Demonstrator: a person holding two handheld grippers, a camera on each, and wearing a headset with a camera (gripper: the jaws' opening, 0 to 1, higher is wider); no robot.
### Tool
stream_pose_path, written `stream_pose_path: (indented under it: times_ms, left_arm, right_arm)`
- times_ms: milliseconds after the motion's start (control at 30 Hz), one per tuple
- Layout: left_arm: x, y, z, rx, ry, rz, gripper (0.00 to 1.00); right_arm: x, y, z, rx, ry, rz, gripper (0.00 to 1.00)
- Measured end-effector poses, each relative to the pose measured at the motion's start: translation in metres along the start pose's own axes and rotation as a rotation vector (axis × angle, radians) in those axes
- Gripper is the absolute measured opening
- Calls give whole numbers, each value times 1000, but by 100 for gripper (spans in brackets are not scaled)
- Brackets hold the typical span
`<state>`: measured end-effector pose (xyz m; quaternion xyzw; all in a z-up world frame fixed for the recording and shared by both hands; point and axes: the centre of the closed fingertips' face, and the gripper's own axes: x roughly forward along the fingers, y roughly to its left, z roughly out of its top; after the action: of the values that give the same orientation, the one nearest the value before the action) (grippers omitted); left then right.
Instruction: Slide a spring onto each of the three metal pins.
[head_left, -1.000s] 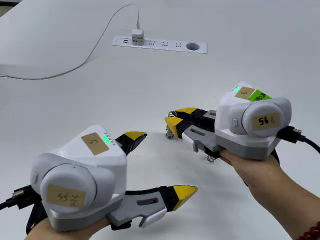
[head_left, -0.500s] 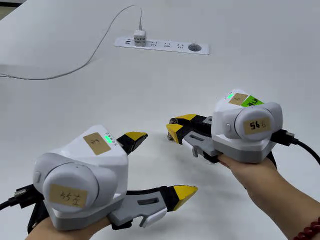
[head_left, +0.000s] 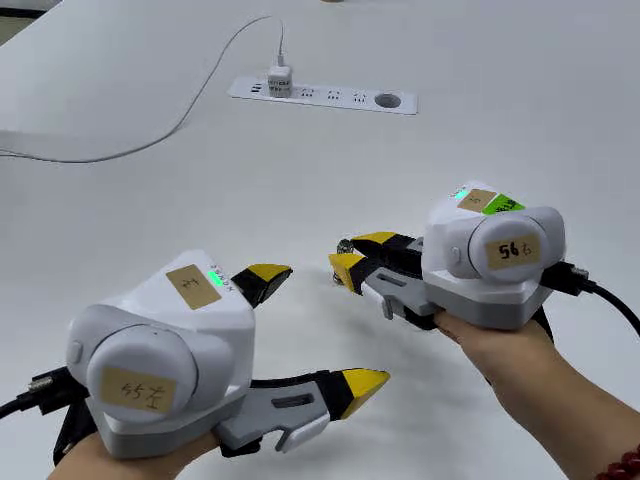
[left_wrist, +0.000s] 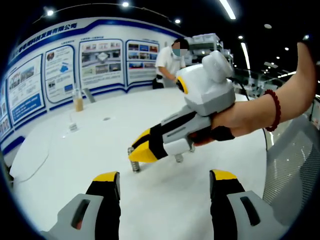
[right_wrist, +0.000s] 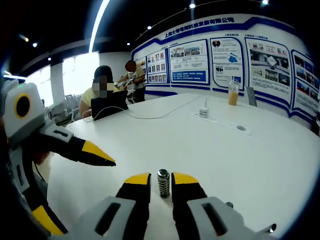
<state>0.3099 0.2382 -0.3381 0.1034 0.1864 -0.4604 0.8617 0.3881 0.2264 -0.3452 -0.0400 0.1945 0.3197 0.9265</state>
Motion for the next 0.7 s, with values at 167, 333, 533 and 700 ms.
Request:
stream_pose_path:
  times_ms: [167,333,533,700]
  left_arm:
    - [0,0,1,5,4,6,73]
    - [0,-2,-1,-7,28,7,69]
    - [0,-5,2,2,25,10,68]
    - [1,-8,2,4,35,13,64]
  right_arm:
    - [-12,-3,9,34,-13,-12,23]
    - [-24,-8,11,86,-3,-28,29]
    - [-42,-12,11,87,3,-48,35]
    - [-57,-18,10,80,7,-72,40]
